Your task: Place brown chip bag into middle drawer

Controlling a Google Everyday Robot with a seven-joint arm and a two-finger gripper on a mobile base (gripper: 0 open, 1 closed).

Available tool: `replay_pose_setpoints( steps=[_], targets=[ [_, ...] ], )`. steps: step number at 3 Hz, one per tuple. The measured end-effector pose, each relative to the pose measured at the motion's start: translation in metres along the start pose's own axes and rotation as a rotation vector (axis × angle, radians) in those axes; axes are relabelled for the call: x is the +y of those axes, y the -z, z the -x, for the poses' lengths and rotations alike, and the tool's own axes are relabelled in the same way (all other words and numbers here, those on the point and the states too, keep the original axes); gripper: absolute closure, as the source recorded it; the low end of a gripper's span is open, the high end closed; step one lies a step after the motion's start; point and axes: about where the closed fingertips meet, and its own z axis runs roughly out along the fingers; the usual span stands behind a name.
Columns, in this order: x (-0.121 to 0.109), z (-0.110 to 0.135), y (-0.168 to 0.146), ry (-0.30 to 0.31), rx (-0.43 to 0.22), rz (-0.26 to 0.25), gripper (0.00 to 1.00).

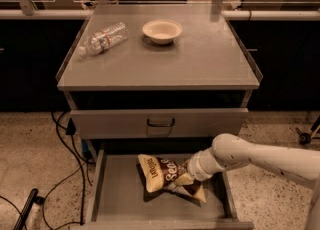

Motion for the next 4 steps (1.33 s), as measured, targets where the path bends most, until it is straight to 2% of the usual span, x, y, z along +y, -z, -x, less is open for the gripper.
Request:
replay_pose_setpoints(
  steps=[1, 2, 3, 4],
  targets=[
    [-0.0160, -0.0148, -0.0480, -0.021, 0.054, 0.018, 1.00],
    [-0.0186, -0.0151, -0.0537, -0.023, 0.067, 0.023, 1.00],
    [-0.0186, -0.0151, -0.0538, -0.023, 0.067, 0.023, 0.81],
    [-0.0185, -0.0151, -0.0539, -0.023, 0.067, 0.023, 0.57]
  ],
)
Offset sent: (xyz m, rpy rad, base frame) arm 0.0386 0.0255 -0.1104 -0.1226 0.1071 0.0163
